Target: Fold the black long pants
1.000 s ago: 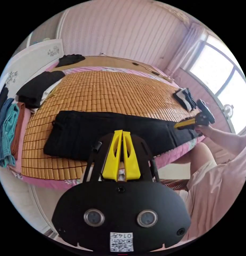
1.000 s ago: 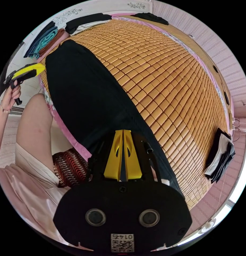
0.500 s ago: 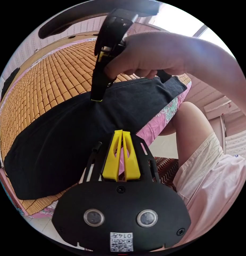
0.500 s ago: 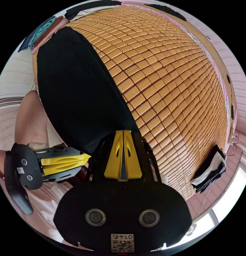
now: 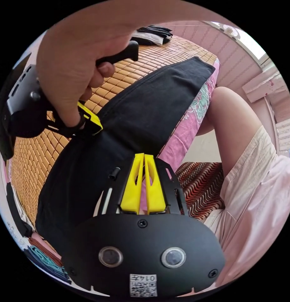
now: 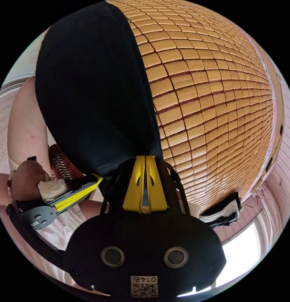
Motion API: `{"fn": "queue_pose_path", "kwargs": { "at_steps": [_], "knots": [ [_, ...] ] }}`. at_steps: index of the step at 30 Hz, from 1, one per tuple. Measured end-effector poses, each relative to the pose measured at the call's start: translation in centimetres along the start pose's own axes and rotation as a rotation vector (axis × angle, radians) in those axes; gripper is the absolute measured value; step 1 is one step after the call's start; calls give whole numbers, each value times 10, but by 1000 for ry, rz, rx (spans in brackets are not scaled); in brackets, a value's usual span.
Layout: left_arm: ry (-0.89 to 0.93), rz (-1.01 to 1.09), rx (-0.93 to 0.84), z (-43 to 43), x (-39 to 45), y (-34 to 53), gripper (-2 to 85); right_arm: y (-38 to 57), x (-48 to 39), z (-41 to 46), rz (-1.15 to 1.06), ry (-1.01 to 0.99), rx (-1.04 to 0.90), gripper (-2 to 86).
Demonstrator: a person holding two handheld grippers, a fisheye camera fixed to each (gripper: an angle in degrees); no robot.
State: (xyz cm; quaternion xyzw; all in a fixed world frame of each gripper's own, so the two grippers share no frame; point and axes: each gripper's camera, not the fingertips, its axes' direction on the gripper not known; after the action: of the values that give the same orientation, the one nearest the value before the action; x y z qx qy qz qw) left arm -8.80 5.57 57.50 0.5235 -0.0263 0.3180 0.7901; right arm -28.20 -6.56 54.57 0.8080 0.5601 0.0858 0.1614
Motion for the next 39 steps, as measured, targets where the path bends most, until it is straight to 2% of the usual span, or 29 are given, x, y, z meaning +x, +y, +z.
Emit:
{"fn": "queue_pose_path", "kwargs": {
  "at_steps": [4,9,13,15,17,18,20,23,27,32,37,39],
  "knots": [
    [-9,-5,-8,3,3,-8,-10,7,-6,23,-40,60,-41,-9],
    [-5,-43,-31,4,2,-18,-10,54,18,53,62,-94,113,-9],
    [5,-105,44,-10,2,-3,-10,160,29,89,275,-291,492,-8],
    [42,-206,127,-23,-7,25,-10,231,27,112,417,-361,671,-6],
    [57,-283,153,-29,-17,50,-10,335,22,162,729,-346,771,2],
    [69,-335,157,-31,-25,66,-10,361,20,177,814,-326,776,5],
    [97,-430,153,-34,-39,90,-10,459,9,239,1135,-235,721,85],
    [138,-609,170,-37,-63,124,-9,542,0,309,1401,-220,591,160],
    [198,-800,190,-32,-92,146,-4,588,-5,367,1506,-228,559,176],
    [169,-879,177,-29,-111,137,18,614,-4,434,1536,-428,638,134],
    [177,-898,116,-18,-122,122,28,623,-22,453,1460,-294,647,92],
    [157,-885,69,-11,-125,118,22,633,-26,465,1466,-303,642,69]
  ]
}}
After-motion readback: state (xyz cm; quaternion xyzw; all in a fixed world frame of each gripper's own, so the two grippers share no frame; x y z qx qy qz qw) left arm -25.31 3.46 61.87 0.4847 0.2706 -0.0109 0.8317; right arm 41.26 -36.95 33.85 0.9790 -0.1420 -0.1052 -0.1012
